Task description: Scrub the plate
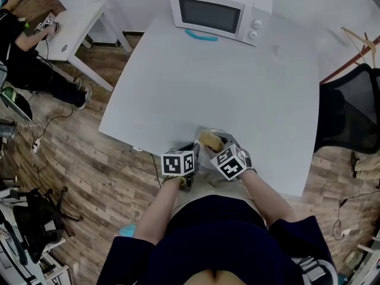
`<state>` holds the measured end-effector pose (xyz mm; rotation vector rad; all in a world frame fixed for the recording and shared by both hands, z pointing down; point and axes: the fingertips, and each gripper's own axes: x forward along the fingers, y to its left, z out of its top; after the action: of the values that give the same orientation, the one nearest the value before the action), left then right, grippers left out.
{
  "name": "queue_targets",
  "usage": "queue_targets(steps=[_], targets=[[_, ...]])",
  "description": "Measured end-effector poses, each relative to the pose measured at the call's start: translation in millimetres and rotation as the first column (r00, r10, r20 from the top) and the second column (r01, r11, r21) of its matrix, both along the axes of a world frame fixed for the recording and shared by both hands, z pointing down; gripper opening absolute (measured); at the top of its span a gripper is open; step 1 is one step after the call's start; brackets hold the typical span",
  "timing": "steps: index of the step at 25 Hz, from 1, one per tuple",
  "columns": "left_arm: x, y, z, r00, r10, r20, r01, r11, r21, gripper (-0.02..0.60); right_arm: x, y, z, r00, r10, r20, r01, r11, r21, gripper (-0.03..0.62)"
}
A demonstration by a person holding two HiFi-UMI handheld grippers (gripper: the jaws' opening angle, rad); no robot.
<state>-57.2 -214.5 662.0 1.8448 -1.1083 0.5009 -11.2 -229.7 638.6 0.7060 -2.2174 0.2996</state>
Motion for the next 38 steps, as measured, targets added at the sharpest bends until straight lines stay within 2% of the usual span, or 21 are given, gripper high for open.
queue_targets(steps=[3,7,11,15,18,23,27,31,38], targets=[[-1.5,-0.3,-1.0,1.000,-0.008,0.005,0.008,1.000,0.000,0.067,-9.4,8.7,2.2,1.000,-0.017,0.012,0.017,0.999,-0.028,0.186],[-1.6,0.3,-1.0,1.000,-0.011,0.009,0.011,1.000,0.004,0.067,-6.1,17.9,6.4,1.000,-0.004,0.023,0.007,0.995,-0.100,0.186],[-0.9,-0.8,-1.1,1.000,-0.009,0.007,0.009,1.000,0.009,0.067,-2.1,28.9,7.0,1.000,-0.017,0.019,0.019,0.991,-0.132,0.186],[-1.5,-0.2,0.4,1.000,-0.015,0.002,0.015,1.000,0.005,0.067,0.6,47.7,8.4,0.996,-0.086,0.013,0.087,0.982,-0.168,0.186],[-2.3,-1.3,-0.5,1.000,-0.017,0.002,0.017,1.000,0.004,0.067,2.1,59.2,7.7,0.989,-0.150,-0.012,0.146,0.976,-0.163,0.186],[-3.9,-0.6,-1.7,1.000,-0.017,0.011,0.016,1.000,0.008,0.067,12.5,65.6,7.2,0.983,-0.177,-0.041,0.168,0.971,-0.168,0.186],[-3.7,-0.5,-1.1,1.000,-0.018,0.010,0.018,1.000,0.002,0.067,31.4,64.5,10.0,0.990,-0.139,-0.037,0.130,0.973,-0.191,0.186],[-1.6,-0.1,0.6,1.000,-0.003,0.007,0.003,1.000,0.000,0.067,46.8,55.0,8.7,0.994,-0.102,-0.048,0.092,0.980,-0.178,0.186],[2.5,0.7,-0.2,1.000,0.012,0.007,-0.012,1.000,0.007,0.069,54.1,42.7,7.7,0.985,-0.137,-0.103,0.121,0.981,-0.152,0.186]])
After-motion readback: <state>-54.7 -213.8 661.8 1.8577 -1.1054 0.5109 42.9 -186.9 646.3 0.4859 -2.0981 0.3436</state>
